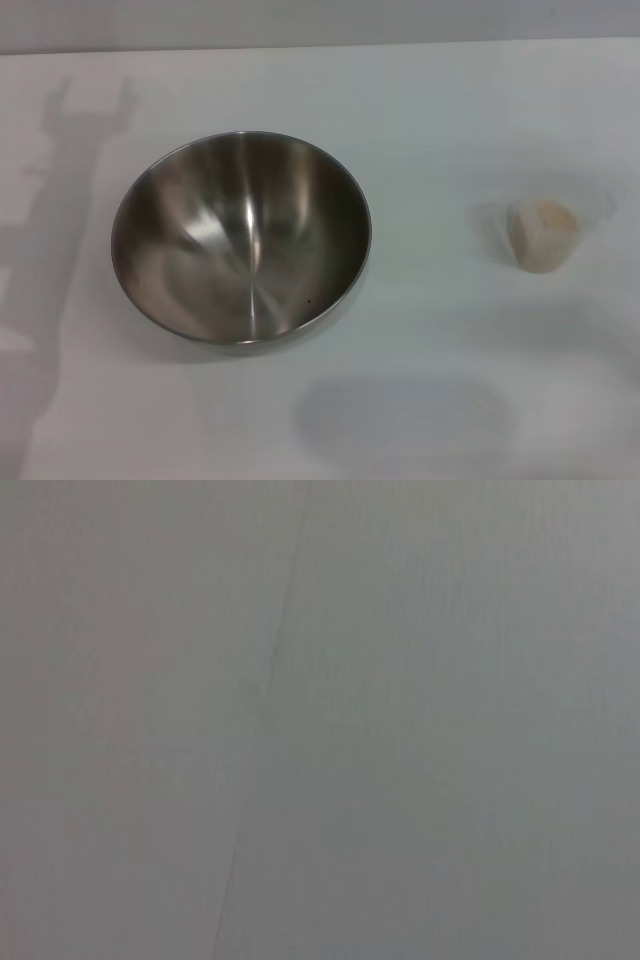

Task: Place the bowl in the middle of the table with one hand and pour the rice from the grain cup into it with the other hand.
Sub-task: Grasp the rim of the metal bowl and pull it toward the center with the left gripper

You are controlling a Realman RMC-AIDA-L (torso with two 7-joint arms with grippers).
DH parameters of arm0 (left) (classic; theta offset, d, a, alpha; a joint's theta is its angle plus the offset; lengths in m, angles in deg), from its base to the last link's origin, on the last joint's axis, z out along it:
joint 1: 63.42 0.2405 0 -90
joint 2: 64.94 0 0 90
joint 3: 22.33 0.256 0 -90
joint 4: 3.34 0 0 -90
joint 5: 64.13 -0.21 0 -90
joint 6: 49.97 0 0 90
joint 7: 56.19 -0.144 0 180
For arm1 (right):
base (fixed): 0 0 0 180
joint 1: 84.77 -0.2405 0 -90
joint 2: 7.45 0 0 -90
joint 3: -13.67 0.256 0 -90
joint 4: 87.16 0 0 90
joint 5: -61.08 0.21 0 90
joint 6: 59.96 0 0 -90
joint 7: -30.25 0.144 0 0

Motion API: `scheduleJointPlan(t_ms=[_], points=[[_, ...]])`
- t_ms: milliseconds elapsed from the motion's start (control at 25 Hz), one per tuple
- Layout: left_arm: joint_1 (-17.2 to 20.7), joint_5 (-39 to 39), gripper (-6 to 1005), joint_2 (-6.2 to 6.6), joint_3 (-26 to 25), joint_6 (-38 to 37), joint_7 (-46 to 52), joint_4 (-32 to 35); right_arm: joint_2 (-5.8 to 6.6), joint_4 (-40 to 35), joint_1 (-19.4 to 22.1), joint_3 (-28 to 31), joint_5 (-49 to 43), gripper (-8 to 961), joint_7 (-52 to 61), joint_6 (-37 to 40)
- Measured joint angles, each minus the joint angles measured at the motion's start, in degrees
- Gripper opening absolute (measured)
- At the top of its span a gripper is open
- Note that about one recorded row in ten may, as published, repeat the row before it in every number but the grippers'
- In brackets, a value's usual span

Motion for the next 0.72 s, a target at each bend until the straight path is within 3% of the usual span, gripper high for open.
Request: scheduleJointPlan(t_ms=[160,480,720], points=[[0.1,-0.2,835,0.0,-1.1,2.7,0.0,-1.8,0.0,0.0,0.0,0.0,0.0,767,0.0,0.0],[1.9,-3.9,835,0.57,-12.2,44.9,-0.1,-27.0,0.0,0.0,0.3,0.0,0.0,766,0.2,0.0],[0.3,-4.7,835,1.1,-19.7,80.1,-0.7,-43.8,-0.01,0.2,0.3,0.0,0.0,765,0.4,0.0]])
